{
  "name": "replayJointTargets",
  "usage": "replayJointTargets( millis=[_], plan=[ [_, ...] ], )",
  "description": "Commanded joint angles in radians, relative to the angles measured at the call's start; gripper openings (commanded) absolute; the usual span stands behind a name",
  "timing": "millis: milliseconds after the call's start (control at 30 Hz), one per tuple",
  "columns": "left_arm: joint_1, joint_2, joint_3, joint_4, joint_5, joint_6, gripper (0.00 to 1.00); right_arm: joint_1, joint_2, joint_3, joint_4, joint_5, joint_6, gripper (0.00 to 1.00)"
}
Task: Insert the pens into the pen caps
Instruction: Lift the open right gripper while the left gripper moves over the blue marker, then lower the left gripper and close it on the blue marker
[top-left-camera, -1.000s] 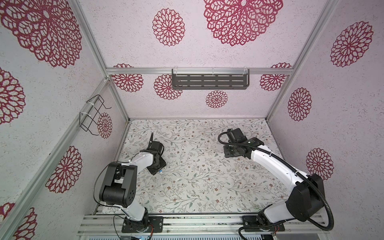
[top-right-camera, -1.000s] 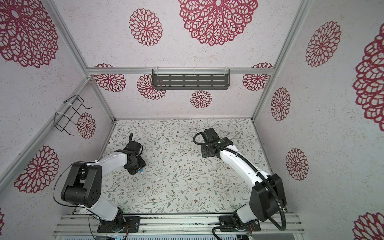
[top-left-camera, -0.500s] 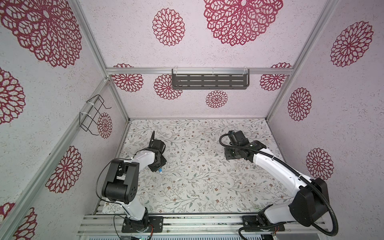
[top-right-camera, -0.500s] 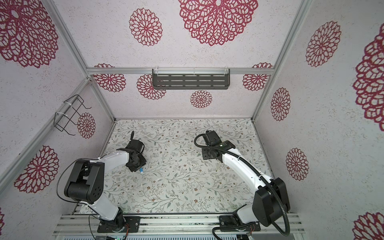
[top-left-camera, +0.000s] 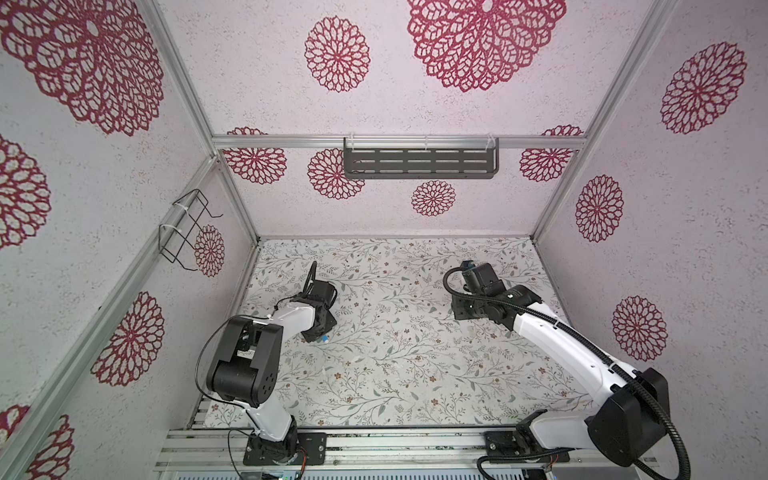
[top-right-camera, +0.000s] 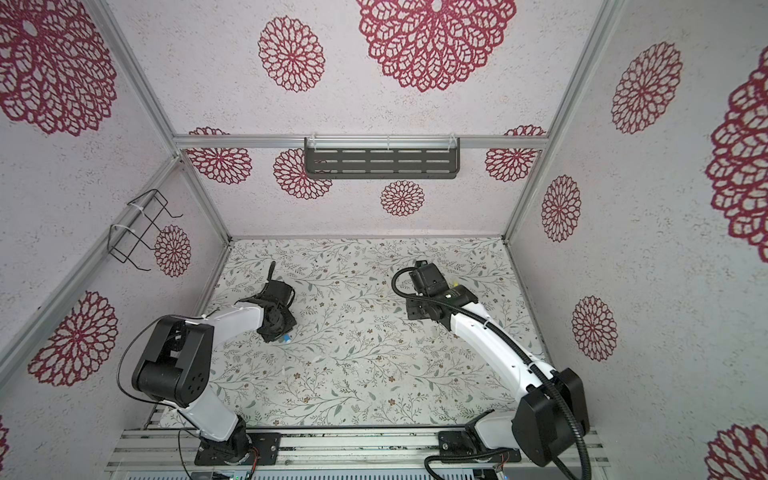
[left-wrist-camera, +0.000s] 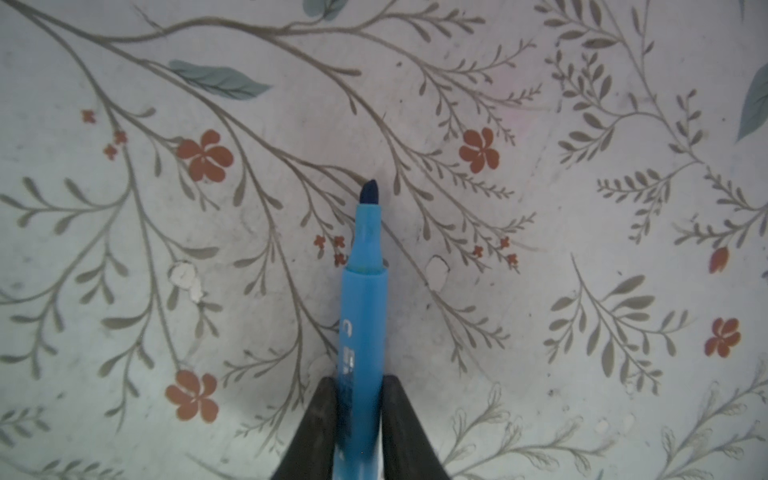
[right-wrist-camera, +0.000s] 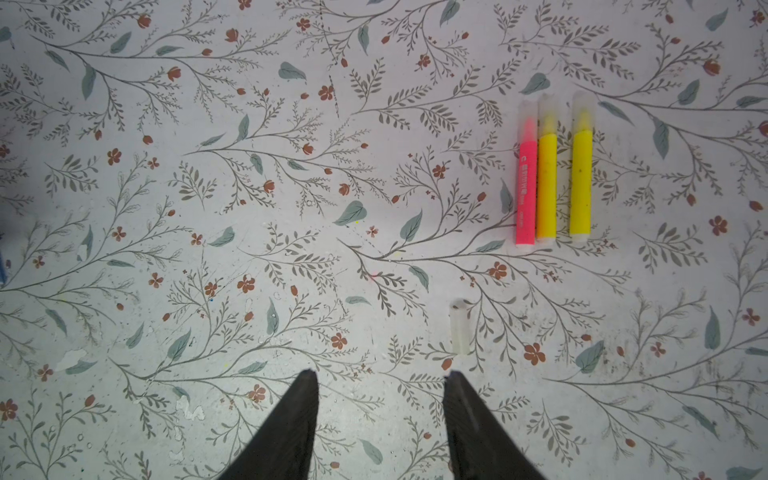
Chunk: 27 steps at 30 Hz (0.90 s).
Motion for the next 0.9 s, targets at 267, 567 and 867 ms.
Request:
replayJointTargets(
  millis=[267, 567, 867],
  plan=[
    [-0.145, 0.002, -0.047, -0.1, 0.177, 0.091, 0.18, -0.003, -0.068, -0.003, 0.001, -0.043, 0.019, 0.52],
    [-0.245, -0.261, -0.177, 0.052, 0.423, 0.156, 0.16, -0.003, -0.095, -0.075, 0.097, -0.225, 0.044, 0.54],
    [-0.286, -0.44, -0.249, 0.141, 0.495, 0.181, 0.14, 0.015, -0.065, -0.234, 0.35, -0.478, 0.164, 0.54]
  ],
)
